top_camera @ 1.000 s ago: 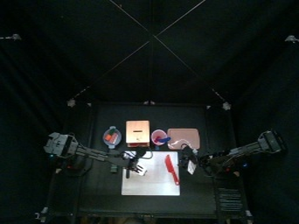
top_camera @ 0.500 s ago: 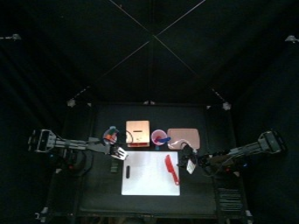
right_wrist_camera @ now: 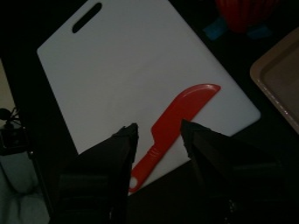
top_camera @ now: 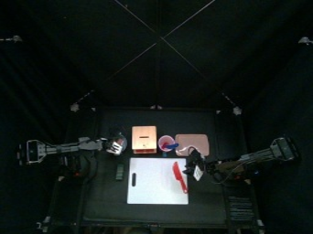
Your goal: Drop carrot bottom in bowl
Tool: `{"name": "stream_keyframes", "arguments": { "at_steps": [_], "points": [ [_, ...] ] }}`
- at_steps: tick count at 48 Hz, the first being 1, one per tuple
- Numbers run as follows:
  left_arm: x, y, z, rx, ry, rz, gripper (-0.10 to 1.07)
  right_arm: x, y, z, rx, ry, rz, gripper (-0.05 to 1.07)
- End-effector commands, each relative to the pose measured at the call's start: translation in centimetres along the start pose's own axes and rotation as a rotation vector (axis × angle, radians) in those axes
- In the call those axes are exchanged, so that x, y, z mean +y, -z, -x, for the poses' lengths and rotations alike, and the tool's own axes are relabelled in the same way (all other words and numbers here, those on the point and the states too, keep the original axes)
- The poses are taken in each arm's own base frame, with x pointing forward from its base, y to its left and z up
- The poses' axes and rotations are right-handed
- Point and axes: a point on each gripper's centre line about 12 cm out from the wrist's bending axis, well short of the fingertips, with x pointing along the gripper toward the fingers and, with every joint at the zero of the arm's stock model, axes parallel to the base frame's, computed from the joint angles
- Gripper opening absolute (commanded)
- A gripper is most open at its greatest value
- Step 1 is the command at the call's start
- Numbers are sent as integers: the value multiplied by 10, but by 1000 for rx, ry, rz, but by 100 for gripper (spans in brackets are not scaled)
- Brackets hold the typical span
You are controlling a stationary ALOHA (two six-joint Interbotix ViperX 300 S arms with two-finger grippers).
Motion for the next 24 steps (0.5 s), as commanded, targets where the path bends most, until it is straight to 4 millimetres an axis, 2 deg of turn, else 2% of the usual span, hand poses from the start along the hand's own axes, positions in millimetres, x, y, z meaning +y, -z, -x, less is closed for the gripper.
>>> {"name": "stream_keyframes", "arguments": {
  "at_steps": [1,16,24],
  "points": [
    [1,-9,-3,-34,7,-7,71,7,-8,3,-18,-22,-19,80],
    [-7,-13,-23,-43,39,-29,73,11,-11,4,-20,-36,-41,80],
    [-8,-9,-27,-11,41,-1,82,12,-12,4,-20,-38,-47,80]
  ]
}}
